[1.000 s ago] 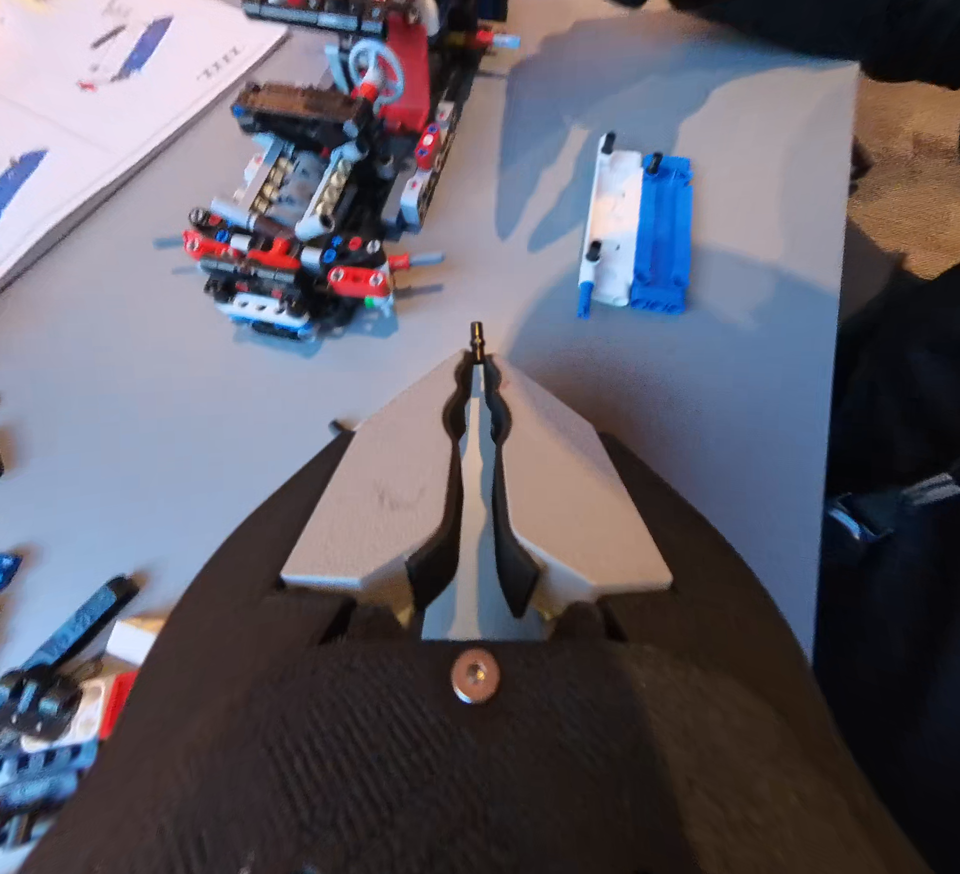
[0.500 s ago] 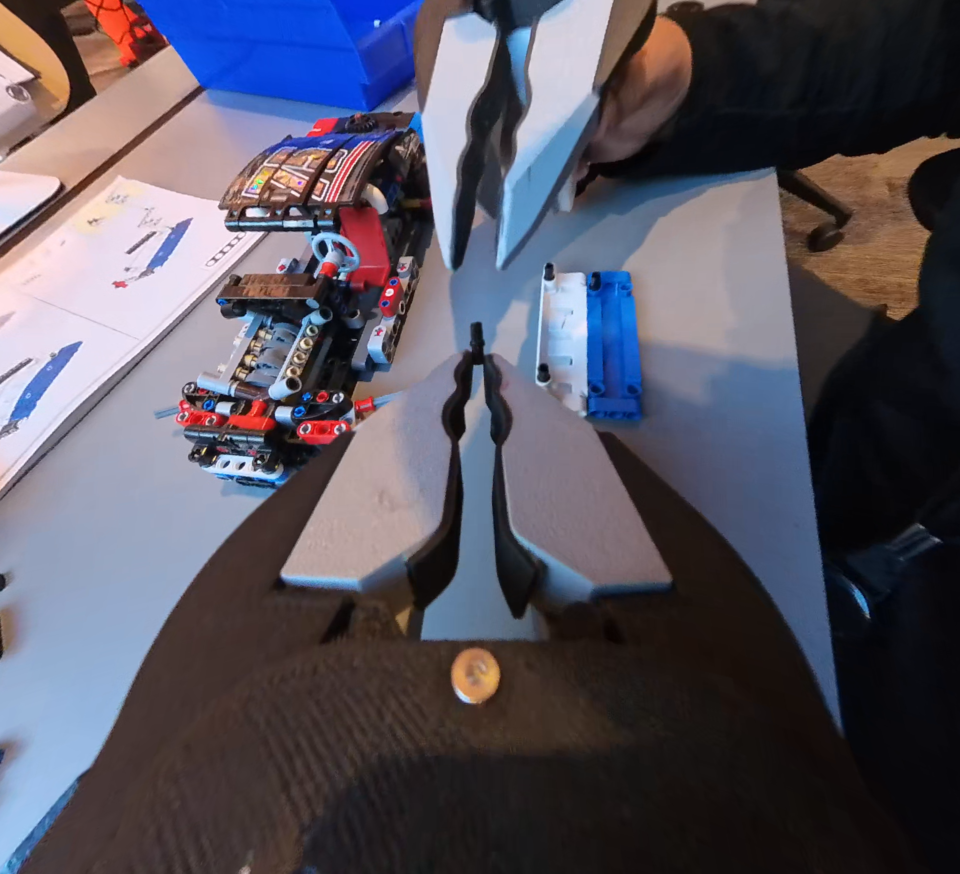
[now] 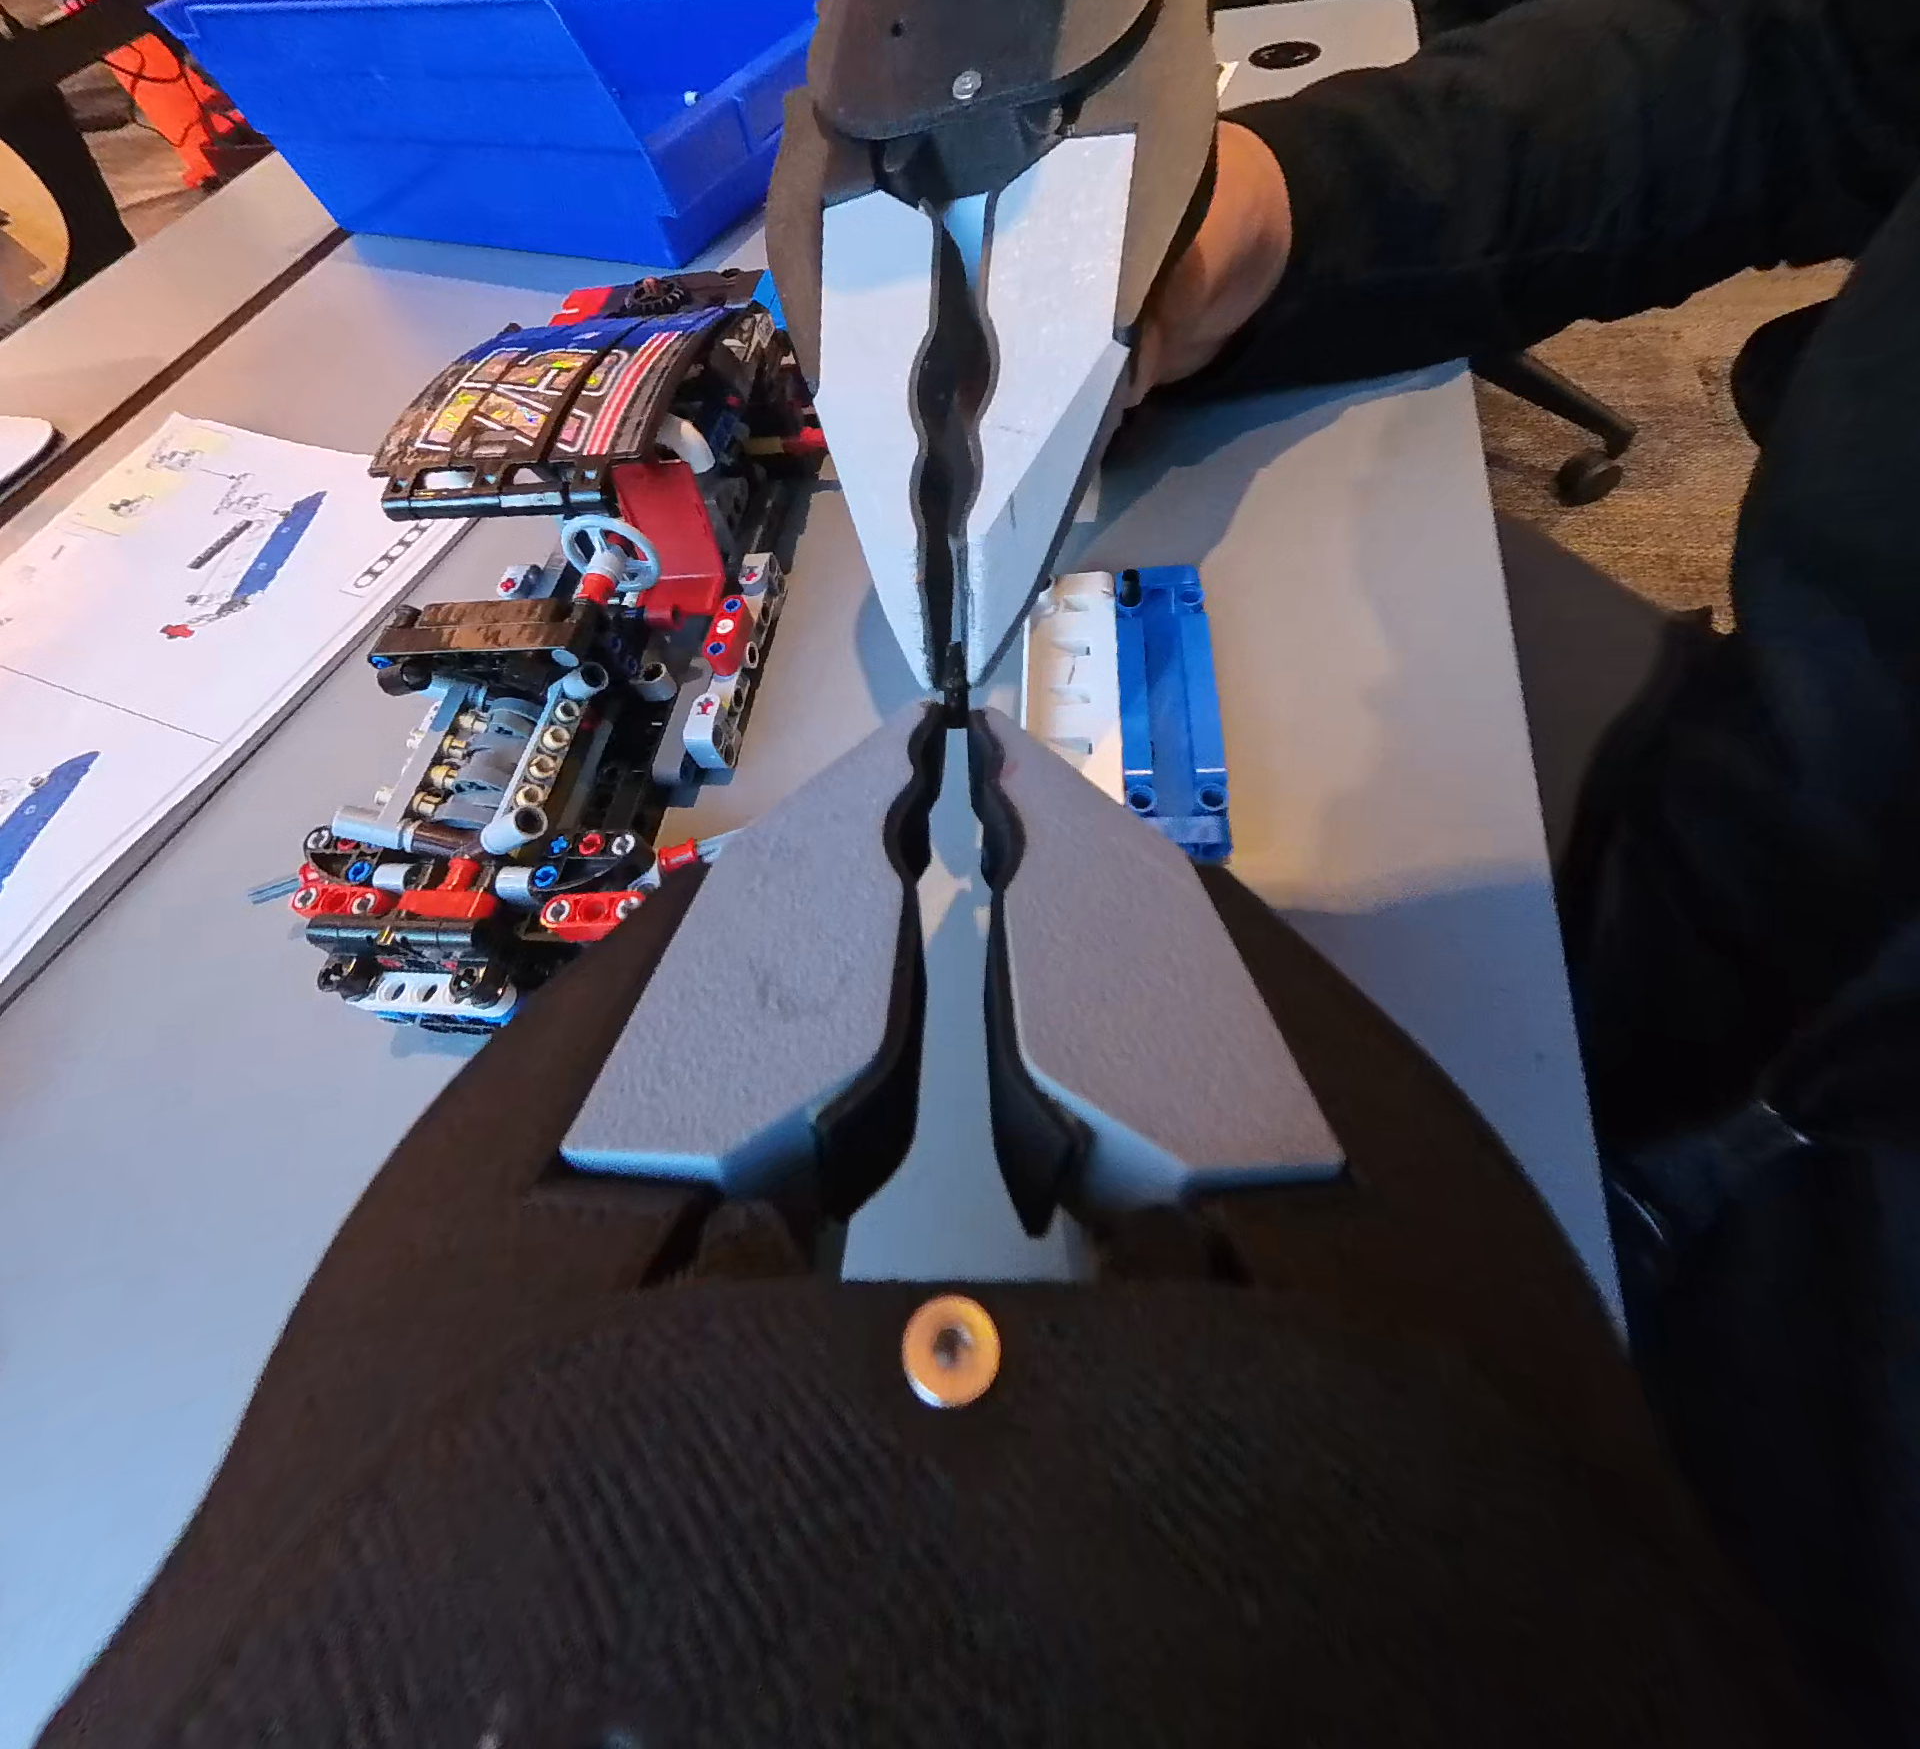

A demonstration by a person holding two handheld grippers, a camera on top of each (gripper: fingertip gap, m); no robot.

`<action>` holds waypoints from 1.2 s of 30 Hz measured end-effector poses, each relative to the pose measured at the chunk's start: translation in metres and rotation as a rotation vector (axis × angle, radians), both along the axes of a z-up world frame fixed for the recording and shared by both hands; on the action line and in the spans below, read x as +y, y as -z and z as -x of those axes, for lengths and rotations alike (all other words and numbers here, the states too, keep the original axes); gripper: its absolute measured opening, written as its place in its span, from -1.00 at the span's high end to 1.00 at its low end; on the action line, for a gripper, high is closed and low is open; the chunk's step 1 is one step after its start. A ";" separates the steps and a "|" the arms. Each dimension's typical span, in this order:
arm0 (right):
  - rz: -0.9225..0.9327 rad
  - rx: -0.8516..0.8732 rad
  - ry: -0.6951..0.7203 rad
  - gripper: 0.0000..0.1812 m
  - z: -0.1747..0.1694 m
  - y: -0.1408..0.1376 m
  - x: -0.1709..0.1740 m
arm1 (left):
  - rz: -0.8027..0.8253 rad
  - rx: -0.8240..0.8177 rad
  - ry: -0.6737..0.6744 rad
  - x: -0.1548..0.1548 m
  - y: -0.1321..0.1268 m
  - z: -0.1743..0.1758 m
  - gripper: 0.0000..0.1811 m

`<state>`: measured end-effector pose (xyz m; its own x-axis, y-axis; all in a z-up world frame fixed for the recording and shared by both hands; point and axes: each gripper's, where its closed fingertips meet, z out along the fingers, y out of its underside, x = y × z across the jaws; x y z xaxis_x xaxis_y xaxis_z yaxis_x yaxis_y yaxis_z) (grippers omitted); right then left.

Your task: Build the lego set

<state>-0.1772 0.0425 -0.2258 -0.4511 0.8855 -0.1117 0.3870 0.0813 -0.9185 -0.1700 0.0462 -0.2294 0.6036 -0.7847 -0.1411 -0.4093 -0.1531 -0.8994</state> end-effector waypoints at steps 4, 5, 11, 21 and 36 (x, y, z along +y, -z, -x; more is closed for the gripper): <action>0.012 -0.002 -0.001 0.97 0.001 0.001 0.000 | 0.007 0.007 -0.001 0.000 0.001 0.000 0.99; 0.014 -0.003 -0.002 0.97 0.001 0.001 0.001 | 0.007 0.010 -0.001 0.001 0.002 0.000 0.99; 0.018 -0.009 -0.003 0.97 0.001 0.002 0.000 | 0.016 0.015 0.003 0.001 0.003 -0.001 0.99; 0.014 -0.014 -0.008 0.98 0.000 0.002 -0.001 | 0.026 0.031 0.009 0.001 0.006 -0.002 0.99; 0.031 -0.012 -0.010 0.98 0.000 0.001 0.000 | -0.001 0.043 0.001 0.002 0.006 -0.001 0.99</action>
